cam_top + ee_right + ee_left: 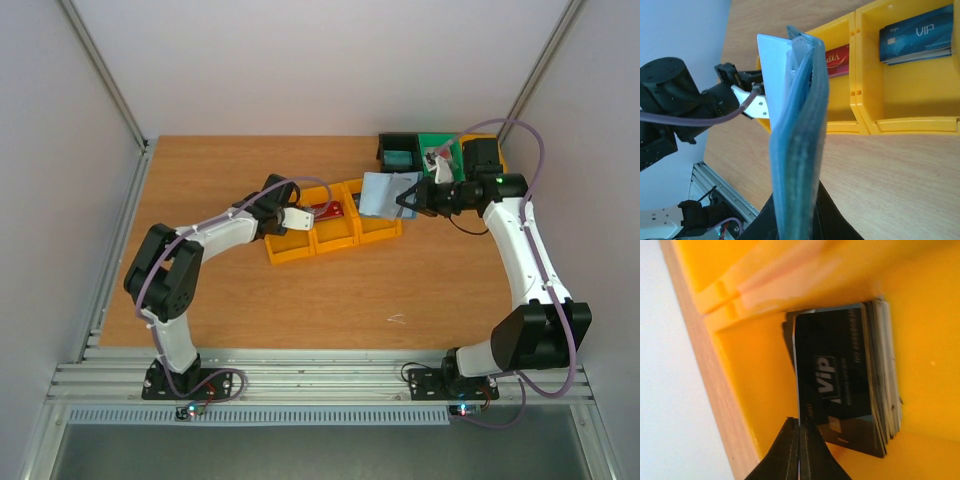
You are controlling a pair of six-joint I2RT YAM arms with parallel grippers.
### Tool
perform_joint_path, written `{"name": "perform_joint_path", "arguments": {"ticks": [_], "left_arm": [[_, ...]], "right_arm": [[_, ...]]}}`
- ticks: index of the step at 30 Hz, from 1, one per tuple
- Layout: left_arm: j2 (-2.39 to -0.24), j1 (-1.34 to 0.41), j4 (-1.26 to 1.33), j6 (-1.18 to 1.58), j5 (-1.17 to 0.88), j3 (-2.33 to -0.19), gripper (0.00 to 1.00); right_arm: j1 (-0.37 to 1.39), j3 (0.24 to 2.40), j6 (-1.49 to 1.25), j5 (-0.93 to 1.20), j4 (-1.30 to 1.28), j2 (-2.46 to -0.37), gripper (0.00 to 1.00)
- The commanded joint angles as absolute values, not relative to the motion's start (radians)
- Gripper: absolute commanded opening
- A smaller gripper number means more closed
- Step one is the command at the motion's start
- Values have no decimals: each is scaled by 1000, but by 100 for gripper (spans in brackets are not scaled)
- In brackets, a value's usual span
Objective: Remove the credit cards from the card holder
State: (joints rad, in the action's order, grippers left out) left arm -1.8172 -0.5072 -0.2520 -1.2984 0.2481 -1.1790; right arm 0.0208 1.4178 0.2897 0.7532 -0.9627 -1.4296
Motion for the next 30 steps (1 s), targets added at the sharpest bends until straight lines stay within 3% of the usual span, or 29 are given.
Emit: {"name": "perform_joint_path", "arguments": {"ticks": [1, 5, 6, 9, 15, 19, 25, 30], "left_arm": [[-1862, -499, -167, -1276, 302, -1241, 0], [-1865, -497, -229, -1249, 272, -1234, 0], [-1864, -497, -243, -1248, 269, -1236, 8], [-1846, -493, -270, -1224, 263, -1241, 43], [-1810, -475, -273, -1204, 237, -1246, 68], [-1771, -475, -361, -1110, 158, -1298, 74], [-1713, -466, -651, -818, -166, -1443, 70], [-1652, -407, -833, -366, -647, -1583, 77]], "right_arm": [[15, 1441, 309, 805, -964, -1432, 1], [14, 1443, 313, 808, -966, -1425, 1], [14, 1444, 314, 810, -966, -1423, 1], [14, 1444, 314, 817, -966, -1420, 1], [14, 1446, 307, 831, -957, -1418, 1], [14, 1451, 307, 830, -962, -1411, 1], [14, 1447, 296, 843, -965, -1391, 1], [18, 1440, 299, 959, -948, -1356, 1]]}}
